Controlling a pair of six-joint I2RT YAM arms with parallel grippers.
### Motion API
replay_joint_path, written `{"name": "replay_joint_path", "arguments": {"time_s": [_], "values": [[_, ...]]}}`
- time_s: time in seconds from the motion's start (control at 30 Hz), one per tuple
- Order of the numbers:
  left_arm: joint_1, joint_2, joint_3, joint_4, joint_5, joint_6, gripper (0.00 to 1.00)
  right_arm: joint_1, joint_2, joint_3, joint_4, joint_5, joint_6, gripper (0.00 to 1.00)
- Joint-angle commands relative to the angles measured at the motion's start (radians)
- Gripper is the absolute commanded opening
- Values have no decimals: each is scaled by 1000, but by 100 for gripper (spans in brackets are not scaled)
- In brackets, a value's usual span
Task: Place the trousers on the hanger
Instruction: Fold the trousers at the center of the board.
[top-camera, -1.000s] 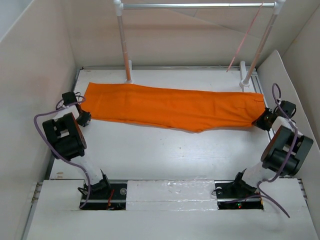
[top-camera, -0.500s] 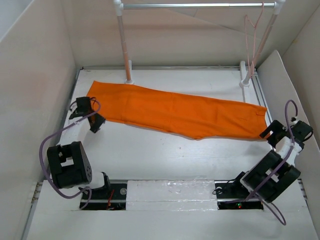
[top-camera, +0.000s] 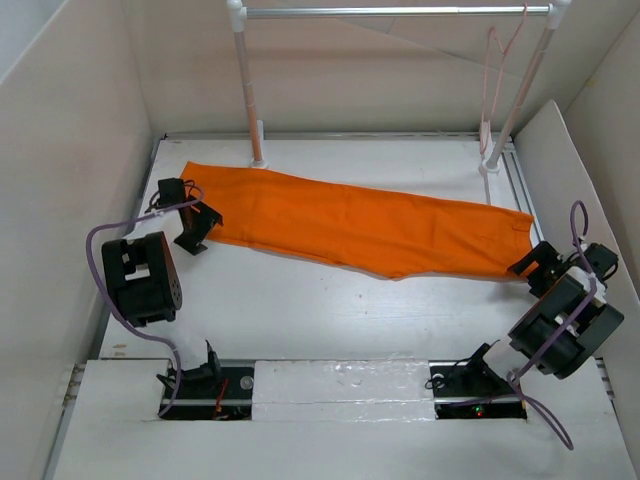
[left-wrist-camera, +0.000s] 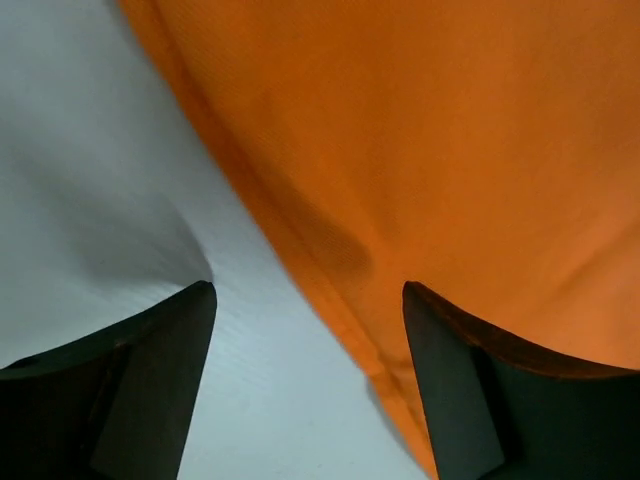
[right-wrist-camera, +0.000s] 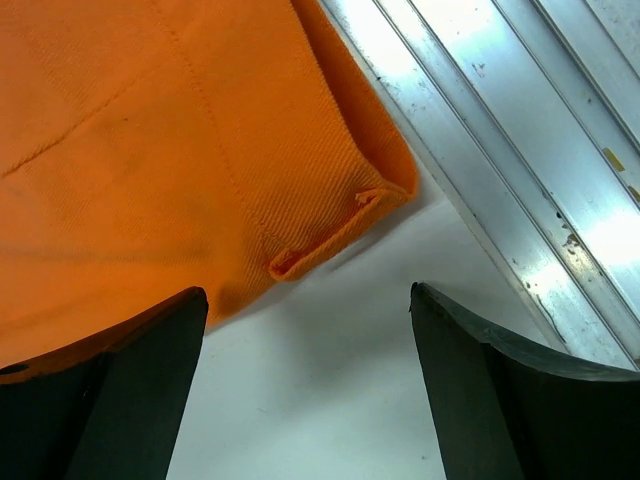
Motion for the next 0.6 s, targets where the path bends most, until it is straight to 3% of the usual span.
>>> {"name": "replay_joint_path", "arguments": {"time_s": [0.0,0.07,0.1,0.2,0.43,0.57], "values": [[-10,69,31,23,22,-48,69,3,37,30,71,-22,26,88],[-10,94,42,26,15,-54,51,3,47,27,85,-10,41,89],[-10,117,54,27,16,-53,33,3,45,24,88,16,53,90],[-10,151,88,-6,-8,-31,0,3,47,15,116,55,91,91],[46,79,-10,-39,-146,25,0,22,194,33,222,17,174,83],[137,-10,-128,-25,-127,45,0,40,223,49,257,32,190,74]]}}
